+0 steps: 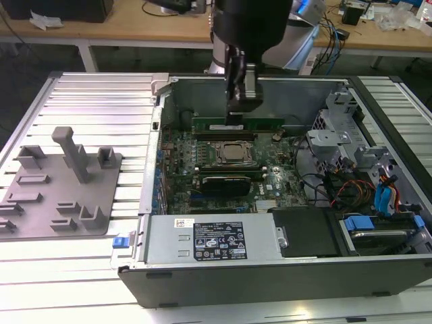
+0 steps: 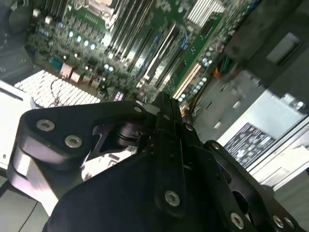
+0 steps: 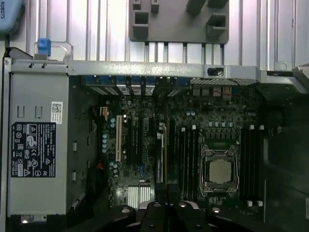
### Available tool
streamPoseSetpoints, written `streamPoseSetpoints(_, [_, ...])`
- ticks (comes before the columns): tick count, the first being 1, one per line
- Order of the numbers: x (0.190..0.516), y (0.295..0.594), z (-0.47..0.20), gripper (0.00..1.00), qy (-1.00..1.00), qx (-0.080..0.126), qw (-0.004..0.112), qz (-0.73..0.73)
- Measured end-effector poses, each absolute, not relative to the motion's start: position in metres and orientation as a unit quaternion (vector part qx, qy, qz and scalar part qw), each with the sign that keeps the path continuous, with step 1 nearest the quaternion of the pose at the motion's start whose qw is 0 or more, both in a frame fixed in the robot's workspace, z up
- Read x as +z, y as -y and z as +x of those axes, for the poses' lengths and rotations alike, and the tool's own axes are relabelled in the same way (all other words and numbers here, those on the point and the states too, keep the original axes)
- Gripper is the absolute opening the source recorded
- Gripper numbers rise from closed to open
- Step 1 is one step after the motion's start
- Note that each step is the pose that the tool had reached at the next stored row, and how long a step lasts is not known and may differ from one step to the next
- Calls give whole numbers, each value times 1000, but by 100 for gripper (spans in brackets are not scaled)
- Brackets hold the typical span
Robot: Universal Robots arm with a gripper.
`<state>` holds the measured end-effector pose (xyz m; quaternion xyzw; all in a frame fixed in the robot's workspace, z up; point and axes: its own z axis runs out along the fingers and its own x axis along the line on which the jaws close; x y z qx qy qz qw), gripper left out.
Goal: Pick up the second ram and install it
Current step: 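Pick up the second ram and move it above second insertion slot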
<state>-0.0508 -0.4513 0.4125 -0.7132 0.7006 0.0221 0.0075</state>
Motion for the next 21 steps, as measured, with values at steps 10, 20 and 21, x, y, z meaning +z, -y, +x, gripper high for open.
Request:
streamPoseSetpoints(10, [394,443,-25,9,-701,23,7,-713])
streamPoseSetpoints(20, [379,423,-25,9,-700,23,8,-713])
streamPoseSetpoints(21, [375,422,-25,9,-701,23,8,-713])
